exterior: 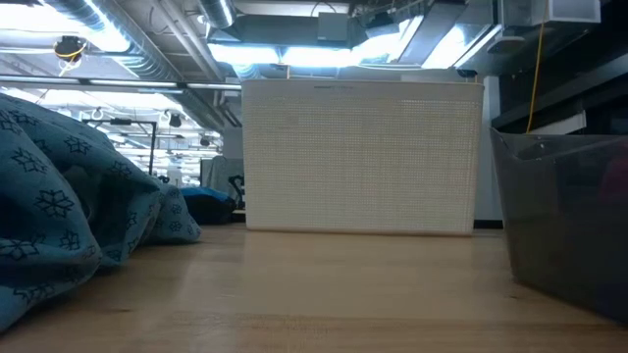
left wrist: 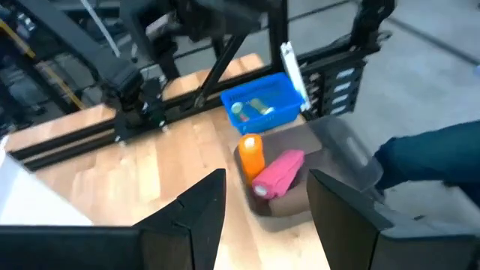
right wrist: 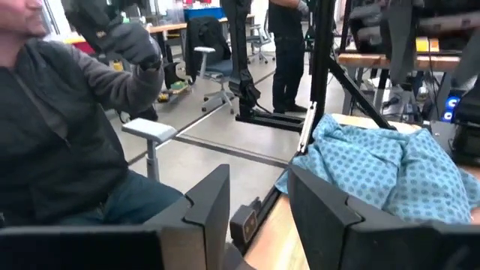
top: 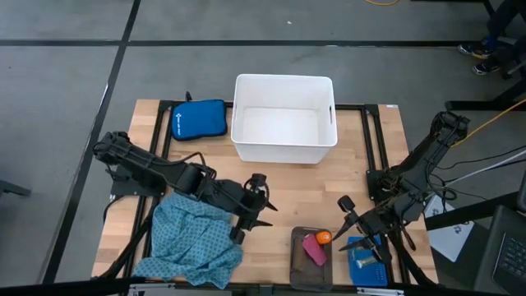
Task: Pick & place medical supplies in basket/bin
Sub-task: Put the blue patient gown into the white bin
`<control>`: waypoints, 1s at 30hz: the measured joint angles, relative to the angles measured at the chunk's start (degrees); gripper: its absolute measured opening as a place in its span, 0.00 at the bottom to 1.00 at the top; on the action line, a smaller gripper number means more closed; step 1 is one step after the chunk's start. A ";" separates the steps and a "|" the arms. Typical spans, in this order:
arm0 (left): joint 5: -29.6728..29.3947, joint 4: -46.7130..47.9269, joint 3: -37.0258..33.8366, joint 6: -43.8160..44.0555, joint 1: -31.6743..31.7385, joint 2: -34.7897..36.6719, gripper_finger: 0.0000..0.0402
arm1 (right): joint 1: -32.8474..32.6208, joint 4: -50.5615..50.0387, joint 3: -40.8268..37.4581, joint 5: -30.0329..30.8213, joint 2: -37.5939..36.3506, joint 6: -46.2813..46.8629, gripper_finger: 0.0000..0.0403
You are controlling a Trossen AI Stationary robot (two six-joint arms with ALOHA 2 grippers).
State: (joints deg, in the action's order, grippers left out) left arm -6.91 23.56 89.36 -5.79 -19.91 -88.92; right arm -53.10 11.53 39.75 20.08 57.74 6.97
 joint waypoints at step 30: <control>21.23 -2.56 0.02 -2.20 -1.95 1.51 0.46 | 0.07 5.83 0.02 0.93 -2.19 -13.67 0.34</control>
State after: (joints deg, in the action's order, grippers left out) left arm 14.32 20.99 89.38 -7.99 -21.85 -87.41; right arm -53.03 17.36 39.77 21.01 55.55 -6.70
